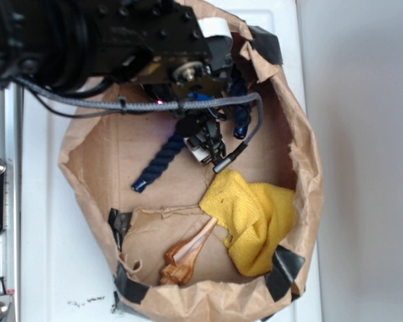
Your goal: Grab the blue rope.
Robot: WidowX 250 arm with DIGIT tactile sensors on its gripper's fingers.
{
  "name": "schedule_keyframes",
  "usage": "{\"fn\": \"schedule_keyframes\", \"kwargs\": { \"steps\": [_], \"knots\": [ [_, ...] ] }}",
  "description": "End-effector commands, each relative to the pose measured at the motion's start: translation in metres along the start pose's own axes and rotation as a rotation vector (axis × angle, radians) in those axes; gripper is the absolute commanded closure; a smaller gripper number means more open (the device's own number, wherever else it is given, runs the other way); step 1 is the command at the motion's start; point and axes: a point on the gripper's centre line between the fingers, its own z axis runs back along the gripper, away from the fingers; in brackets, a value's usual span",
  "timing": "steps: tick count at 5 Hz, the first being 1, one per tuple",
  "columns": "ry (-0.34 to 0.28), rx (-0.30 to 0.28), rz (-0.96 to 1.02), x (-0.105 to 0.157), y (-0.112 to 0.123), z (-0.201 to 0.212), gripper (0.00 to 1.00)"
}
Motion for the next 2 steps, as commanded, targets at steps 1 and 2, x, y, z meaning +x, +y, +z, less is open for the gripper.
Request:
{"fn": "schedule_keyframes", "kwargs": {
  "steps": [1, 2],
  "knots": [
    [-0.068, 0.029, -0.003, 0.0018, -0.0255, -0.0098, 0.00],
    [-0.034, 0.036, 0.018, 0.0010, -0.0251, -0.0103, 1.00]
  ]
}}
